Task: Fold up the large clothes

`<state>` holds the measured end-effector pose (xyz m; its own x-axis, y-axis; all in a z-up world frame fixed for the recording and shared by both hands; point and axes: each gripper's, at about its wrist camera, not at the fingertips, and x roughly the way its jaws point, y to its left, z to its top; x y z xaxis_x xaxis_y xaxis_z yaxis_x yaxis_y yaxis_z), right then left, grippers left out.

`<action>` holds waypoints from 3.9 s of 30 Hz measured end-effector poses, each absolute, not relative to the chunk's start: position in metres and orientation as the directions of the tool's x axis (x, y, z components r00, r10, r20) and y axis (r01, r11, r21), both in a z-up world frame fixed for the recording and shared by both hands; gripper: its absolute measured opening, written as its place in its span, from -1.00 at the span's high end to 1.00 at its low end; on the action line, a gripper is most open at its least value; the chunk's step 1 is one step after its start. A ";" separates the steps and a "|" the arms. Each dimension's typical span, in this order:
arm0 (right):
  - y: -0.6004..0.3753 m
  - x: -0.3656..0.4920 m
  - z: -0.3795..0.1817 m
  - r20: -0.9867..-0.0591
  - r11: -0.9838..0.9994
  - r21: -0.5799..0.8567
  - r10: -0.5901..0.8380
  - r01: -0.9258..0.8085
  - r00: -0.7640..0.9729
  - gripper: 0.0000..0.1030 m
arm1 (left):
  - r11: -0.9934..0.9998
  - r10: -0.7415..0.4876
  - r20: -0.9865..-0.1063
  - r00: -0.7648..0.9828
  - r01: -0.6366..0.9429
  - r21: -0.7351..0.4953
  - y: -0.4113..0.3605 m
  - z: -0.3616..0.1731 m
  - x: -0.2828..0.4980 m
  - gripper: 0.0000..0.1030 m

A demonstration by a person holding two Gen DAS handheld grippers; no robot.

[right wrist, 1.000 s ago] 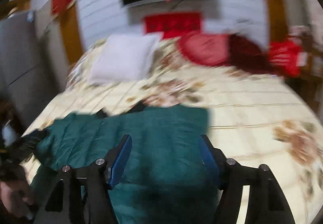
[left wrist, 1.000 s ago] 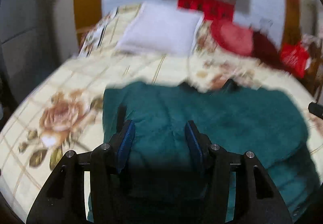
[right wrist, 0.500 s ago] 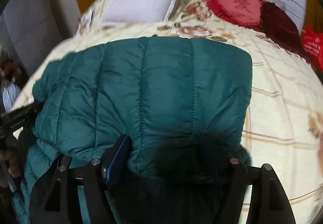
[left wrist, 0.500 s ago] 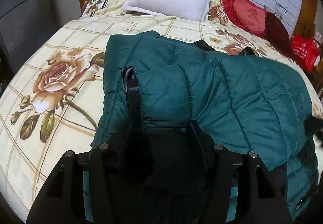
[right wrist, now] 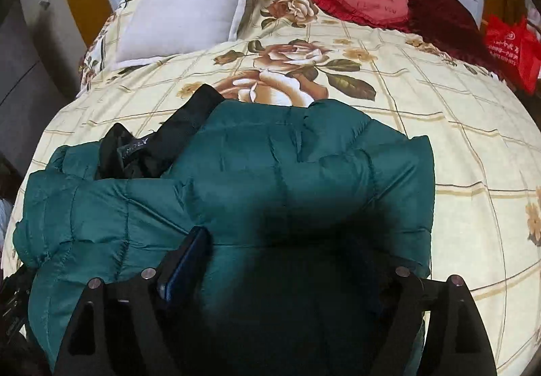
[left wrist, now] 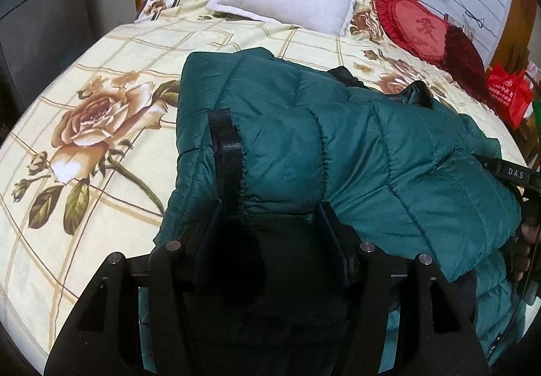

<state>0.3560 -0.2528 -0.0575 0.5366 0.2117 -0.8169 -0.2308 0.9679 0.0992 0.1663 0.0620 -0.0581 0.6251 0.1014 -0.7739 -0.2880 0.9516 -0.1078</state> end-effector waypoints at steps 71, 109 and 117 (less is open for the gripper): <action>-0.396 -0.030 -0.093 -0.661 0.881 0.309 0.470 -0.359 0.585 -0.99 | 0.966 -0.167 -0.749 0.641 -0.048 -0.256 0.094 -0.074 -0.123 -0.52; -0.397 -0.022 -0.092 -0.646 0.845 0.397 0.535 -0.359 0.544 0.01 | 0.920 -0.262 -0.696 0.669 -0.044 -0.389 0.075 -0.073 -0.115 -0.20; -0.398 -0.023 -0.089 -0.630 0.808 0.457 0.590 -0.372 0.506 0.35 | 0.927 -0.249 -0.721 0.647 -0.056 -0.370 0.077 -0.071 -0.115 0.03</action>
